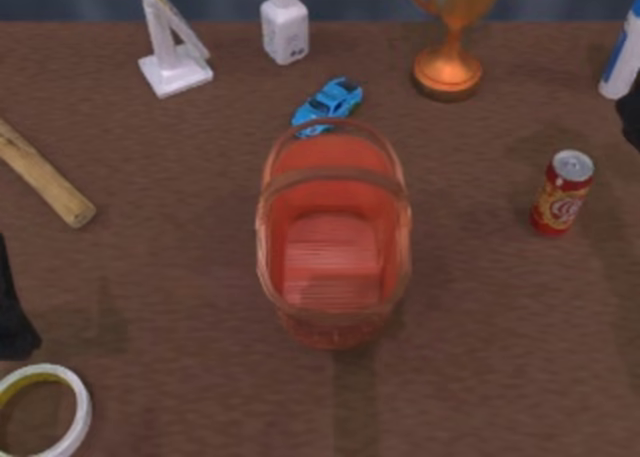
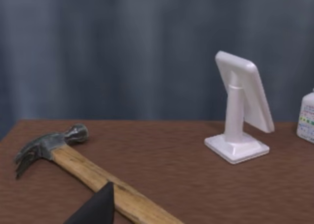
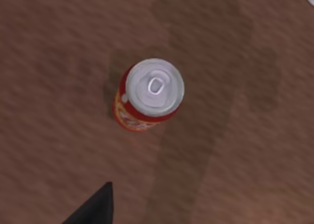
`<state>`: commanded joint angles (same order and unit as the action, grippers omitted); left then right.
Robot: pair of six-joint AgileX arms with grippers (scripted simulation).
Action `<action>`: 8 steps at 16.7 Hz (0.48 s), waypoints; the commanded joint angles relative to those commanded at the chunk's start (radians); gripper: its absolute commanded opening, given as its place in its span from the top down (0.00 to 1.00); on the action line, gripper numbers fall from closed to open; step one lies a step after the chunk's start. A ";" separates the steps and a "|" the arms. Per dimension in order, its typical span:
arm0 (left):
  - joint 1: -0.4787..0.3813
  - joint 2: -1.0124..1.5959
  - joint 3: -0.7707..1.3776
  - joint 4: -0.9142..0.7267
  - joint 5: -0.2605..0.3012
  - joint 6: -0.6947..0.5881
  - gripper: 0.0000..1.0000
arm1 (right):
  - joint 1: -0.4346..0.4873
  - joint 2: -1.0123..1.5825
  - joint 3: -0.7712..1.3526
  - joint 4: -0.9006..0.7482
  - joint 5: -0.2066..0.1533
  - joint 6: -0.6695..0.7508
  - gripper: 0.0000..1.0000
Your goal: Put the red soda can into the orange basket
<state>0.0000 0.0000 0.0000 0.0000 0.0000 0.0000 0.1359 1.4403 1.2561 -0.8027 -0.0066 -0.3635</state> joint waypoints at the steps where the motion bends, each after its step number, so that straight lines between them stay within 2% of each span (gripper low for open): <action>1: 0.000 0.000 0.000 0.000 0.000 0.000 0.00 | 0.009 0.105 0.089 -0.052 -0.001 -0.024 0.00; 5: 0.000 0.000 0.000 0.000 0.000 0.000 0.00 | 0.039 0.470 0.394 -0.244 0.001 -0.108 0.00; 8: 0.000 0.000 0.000 0.000 0.000 0.000 0.00 | 0.055 0.665 0.545 -0.357 0.005 -0.154 0.00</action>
<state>0.0000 0.0000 0.0000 0.0000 0.0000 0.0000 0.1908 2.1050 1.8009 -1.1592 -0.0014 -0.5178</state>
